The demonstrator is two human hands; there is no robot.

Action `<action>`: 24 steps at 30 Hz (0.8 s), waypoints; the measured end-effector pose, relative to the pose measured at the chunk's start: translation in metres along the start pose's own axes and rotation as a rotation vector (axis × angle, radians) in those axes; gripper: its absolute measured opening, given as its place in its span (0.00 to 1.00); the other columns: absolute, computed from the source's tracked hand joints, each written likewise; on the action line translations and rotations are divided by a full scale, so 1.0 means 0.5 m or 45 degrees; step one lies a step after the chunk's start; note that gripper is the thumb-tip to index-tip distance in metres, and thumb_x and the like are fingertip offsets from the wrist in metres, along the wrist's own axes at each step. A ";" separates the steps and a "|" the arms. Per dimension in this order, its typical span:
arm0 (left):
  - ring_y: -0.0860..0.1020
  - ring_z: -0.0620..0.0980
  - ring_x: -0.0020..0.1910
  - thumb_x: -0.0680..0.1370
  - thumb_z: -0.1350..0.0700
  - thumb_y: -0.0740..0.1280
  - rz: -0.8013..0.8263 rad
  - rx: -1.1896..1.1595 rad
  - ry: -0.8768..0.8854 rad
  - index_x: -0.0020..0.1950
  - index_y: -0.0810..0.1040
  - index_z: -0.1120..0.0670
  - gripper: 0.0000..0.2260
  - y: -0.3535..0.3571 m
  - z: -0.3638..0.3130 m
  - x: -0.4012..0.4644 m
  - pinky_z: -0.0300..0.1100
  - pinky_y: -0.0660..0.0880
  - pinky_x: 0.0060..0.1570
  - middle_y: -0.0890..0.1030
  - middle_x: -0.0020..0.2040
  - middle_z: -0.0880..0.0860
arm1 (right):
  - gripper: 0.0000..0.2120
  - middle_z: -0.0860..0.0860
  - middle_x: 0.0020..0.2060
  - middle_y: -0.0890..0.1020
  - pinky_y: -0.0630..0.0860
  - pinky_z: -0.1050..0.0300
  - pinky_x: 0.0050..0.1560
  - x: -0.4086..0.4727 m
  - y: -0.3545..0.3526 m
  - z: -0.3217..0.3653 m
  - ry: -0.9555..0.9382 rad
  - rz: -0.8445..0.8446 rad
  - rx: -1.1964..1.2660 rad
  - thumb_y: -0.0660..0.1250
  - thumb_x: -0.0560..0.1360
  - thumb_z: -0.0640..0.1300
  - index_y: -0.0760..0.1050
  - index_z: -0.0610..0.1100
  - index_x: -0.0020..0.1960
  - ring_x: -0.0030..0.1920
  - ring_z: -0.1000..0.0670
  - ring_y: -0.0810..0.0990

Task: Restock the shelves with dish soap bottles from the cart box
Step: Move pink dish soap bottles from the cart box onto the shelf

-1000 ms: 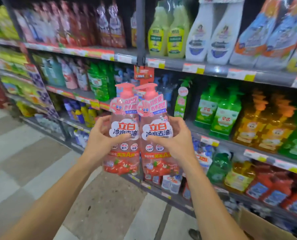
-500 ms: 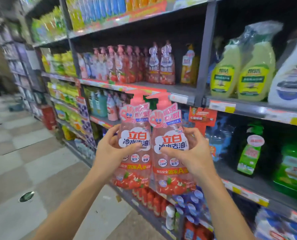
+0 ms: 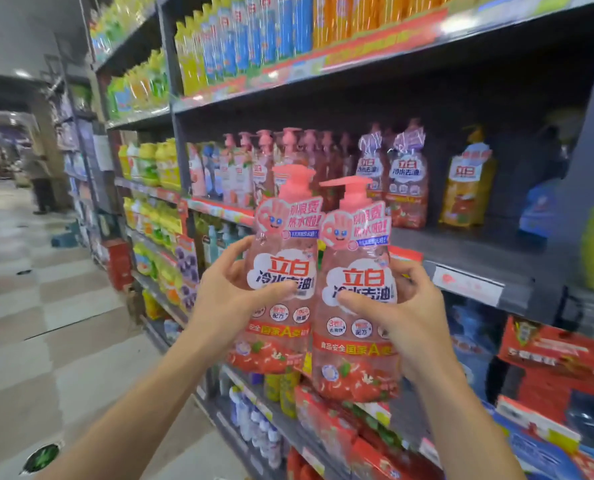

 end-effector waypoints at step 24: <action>0.86 0.50 0.45 0.55 0.53 0.79 0.669 -0.517 0.136 0.59 0.79 0.52 0.32 0.148 0.104 0.707 0.43 0.81 0.40 0.87 0.46 0.51 | 0.32 0.49 0.44 0.88 0.82 0.53 0.39 0.496 0.111 0.019 -0.278 -0.620 -0.209 0.80 0.55 0.45 0.76 0.43 0.57 0.42 0.47 0.88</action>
Point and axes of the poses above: each hand's wrist, its own x-axis towards the middle knuckle, its own y-axis out of the palm, z = x × y, the point moved 1 cm from there along x, towards the middle knuckle
